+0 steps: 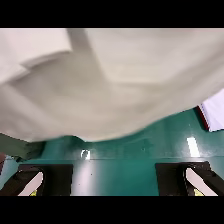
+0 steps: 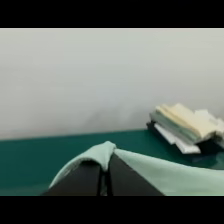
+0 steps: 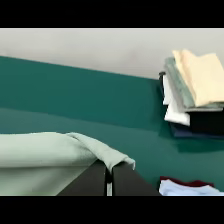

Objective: Fold the shirts.

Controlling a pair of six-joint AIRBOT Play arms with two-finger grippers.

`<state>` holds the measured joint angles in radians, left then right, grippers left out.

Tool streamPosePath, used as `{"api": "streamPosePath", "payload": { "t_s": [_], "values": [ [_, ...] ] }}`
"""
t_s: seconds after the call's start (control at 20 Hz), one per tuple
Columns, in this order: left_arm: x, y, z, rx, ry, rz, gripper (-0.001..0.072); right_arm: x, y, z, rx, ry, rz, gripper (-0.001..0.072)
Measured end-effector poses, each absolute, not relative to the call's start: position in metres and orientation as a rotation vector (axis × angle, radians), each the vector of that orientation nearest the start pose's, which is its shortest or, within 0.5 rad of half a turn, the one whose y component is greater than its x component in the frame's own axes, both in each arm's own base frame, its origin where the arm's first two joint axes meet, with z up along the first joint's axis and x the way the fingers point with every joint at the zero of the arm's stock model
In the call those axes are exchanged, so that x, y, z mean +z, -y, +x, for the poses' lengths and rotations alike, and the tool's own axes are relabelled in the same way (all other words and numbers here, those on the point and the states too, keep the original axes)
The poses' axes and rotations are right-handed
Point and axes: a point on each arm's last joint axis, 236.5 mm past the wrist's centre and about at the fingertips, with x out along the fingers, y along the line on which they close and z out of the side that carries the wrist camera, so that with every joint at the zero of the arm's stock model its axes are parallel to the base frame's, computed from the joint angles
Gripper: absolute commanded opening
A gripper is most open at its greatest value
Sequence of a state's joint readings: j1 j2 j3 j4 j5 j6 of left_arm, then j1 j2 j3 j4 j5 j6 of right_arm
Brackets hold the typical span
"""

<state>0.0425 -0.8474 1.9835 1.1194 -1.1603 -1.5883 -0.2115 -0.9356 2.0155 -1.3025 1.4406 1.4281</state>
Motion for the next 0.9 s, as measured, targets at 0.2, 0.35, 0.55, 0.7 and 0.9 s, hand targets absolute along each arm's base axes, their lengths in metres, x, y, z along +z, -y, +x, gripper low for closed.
{"api": "streamPosePath", "payload": {
  "t_s": [0.2, 0.35, 0.55, 0.7, 0.9],
  "values": [
    [0.376, 0.090, 0.356, -0.369, -0.433, -0.312, 0.0029, 0.337, 0.015, 0.361, 0.086, -0.658, 0.044, 0.0010],
    [0.258, 0.091, 0.416, -0.342, -0.716, -0.383, 0.0029, 0.238, 0.023, 0.403, 0.108, -0.932, 0.106, 0.0010],
    [0.139, 0.093, 0.473, -0.311, -0.930, -0.470, 0.0028, 0.123, 0.030, 0.436, 0.122, -1.207, 0.180, 0.0010],
    [0.088, 0.098, 0.504, -0.312, -0.977, -0.533, 0.0029, 0.078, 0.033, 0.462, 0.128, -1.268, 0.212, 0.0011],
    [0.059, 0.097, 0.525, -0.304, -0.994, -0.560, 0.0029, 0.061, 0.029, 0.489, 0.155, -1.255, 0.249, 0.0011]
  ]
}}
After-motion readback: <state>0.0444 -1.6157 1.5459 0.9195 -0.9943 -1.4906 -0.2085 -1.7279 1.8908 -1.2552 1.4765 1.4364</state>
